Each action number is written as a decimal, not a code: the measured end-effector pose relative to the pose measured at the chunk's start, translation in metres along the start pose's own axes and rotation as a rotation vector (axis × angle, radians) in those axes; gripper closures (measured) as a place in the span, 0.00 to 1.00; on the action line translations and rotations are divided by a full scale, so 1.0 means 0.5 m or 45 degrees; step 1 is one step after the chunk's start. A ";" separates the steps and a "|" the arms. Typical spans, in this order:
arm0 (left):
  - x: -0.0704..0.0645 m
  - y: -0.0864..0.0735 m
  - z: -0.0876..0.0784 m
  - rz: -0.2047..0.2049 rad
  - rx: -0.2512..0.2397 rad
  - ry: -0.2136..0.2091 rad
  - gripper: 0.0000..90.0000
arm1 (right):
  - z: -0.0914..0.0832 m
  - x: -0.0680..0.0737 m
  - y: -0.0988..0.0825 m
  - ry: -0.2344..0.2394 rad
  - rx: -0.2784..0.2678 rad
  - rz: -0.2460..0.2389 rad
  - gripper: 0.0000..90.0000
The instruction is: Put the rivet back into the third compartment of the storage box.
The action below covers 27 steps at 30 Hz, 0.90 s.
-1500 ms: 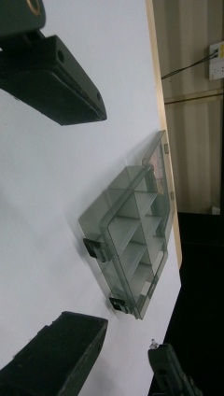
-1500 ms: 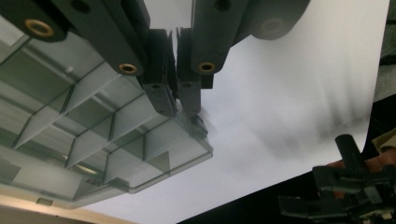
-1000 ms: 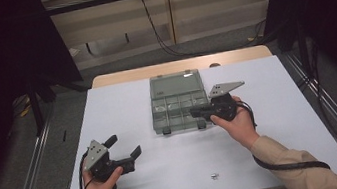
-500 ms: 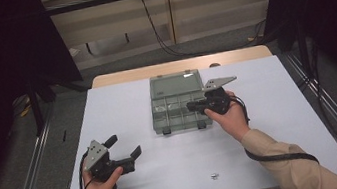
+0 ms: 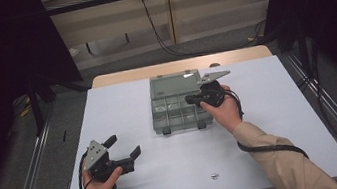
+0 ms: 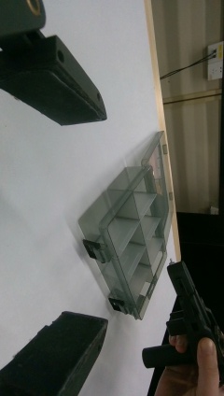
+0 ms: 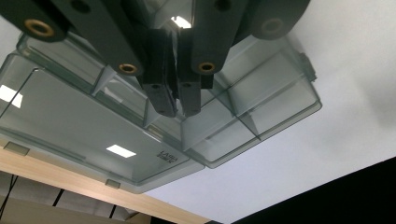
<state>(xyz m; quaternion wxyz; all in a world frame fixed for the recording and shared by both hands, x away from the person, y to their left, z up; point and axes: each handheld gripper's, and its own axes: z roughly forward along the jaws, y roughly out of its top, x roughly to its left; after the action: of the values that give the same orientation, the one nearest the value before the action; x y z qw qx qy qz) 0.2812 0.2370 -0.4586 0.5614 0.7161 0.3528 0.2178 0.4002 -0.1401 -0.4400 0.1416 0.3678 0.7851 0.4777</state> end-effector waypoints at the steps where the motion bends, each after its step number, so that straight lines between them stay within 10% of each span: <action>1: 0.000 0.000 0.000 -0.003 -0.001 0.000 0.03 | 0.002 -0.001 0.001 -0.007 0.001 0.007 0.96; 27: 0.002 0.000 -0.003 -0.006 -0.007 0.007 0.03 | 0.036 -0.022 0.007 -0.088 0.011 0.033 0.93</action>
<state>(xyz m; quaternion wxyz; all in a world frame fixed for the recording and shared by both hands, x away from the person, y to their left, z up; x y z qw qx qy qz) 0.2807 0.2390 -0.4583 0.5630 0.7131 0.3553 0.2197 0.4195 -0.1355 -0.4477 0.1606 0.3948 0.7770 0.4632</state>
